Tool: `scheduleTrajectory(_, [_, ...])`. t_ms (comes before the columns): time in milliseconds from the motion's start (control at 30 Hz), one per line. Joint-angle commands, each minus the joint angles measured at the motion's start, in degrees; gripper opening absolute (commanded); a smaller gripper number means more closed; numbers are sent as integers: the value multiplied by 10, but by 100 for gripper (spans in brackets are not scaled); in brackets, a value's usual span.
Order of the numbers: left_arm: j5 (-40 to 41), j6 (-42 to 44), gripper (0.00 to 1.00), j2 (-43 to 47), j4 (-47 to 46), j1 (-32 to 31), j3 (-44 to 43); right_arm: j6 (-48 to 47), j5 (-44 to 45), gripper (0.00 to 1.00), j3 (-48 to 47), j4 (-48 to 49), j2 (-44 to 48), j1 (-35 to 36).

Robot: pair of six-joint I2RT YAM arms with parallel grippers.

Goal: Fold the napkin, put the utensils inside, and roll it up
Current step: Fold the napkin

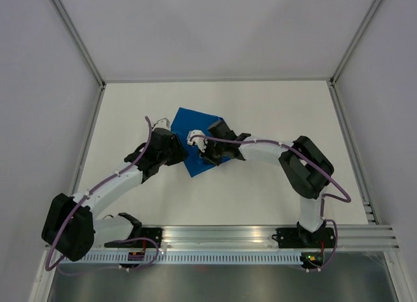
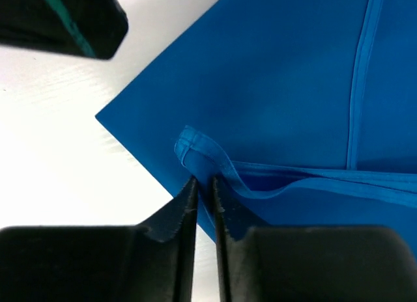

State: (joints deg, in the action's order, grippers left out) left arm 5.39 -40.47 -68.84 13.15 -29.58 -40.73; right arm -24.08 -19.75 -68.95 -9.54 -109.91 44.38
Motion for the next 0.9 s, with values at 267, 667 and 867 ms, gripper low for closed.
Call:
scheduleTrajectory(267, [16,-12,49,42,2,12,-4,29,-58,45,-75,-43,1,-1])
scheduleTrajectory(667, [39,-74,30,-24,-29,102,-9,97,44,51,-99,-56,17,-96])
scheduleTrajectory(867, [36,-80,11,-139,-40,146,-48,114,82,48,-138,-94,-10,-176])
